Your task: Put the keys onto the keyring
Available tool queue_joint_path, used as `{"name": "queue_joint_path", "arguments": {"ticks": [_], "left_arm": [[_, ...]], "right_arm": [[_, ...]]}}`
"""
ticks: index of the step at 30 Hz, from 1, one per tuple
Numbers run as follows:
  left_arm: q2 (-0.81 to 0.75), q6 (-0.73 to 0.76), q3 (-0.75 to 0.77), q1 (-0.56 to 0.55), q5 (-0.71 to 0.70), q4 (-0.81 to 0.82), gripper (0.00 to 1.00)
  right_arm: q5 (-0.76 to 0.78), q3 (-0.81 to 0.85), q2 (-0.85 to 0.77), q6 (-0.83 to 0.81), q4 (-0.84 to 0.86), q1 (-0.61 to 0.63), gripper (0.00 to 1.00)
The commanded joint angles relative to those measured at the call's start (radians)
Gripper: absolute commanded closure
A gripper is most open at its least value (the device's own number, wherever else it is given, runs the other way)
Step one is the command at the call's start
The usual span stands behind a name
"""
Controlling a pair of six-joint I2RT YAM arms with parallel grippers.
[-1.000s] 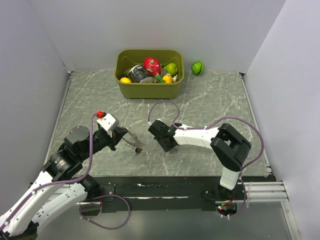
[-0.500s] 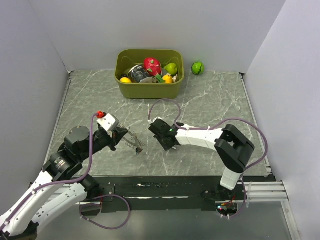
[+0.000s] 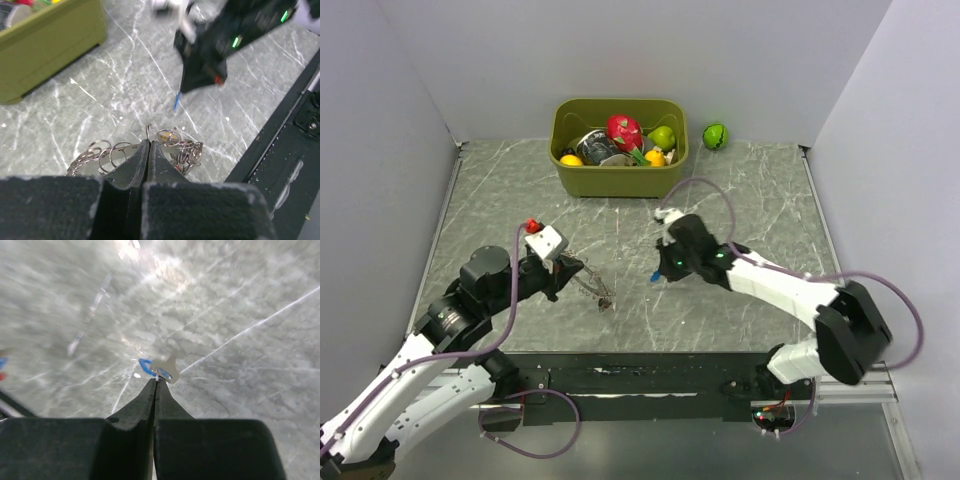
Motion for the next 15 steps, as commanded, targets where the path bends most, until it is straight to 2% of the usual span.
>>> {"name": "queue_joint_path", "arguments": {"ticks": [1, 9, 15], "left_arm": [[0.028, -0.024, 0.053, 0.003, 0.056, 0.083, 0.99], [0.096, -0.046, 0.072, 0.005, 0.111, 0.12, 0.99], [0.14, -0.098, 0.062, 0.005, 0.194, 0.235, 0.99]], "right_arm": [[-0.273, -0.083, -0.154, -0.03, 0.18, -0.079, 1.0], [-0.498, -0.203, -0.396, -0.142, 0.345, -0.099, 1.0], [-0.585, -0.249, -0.53, -0.193, 0.366, -0.101, 1.0]]}}
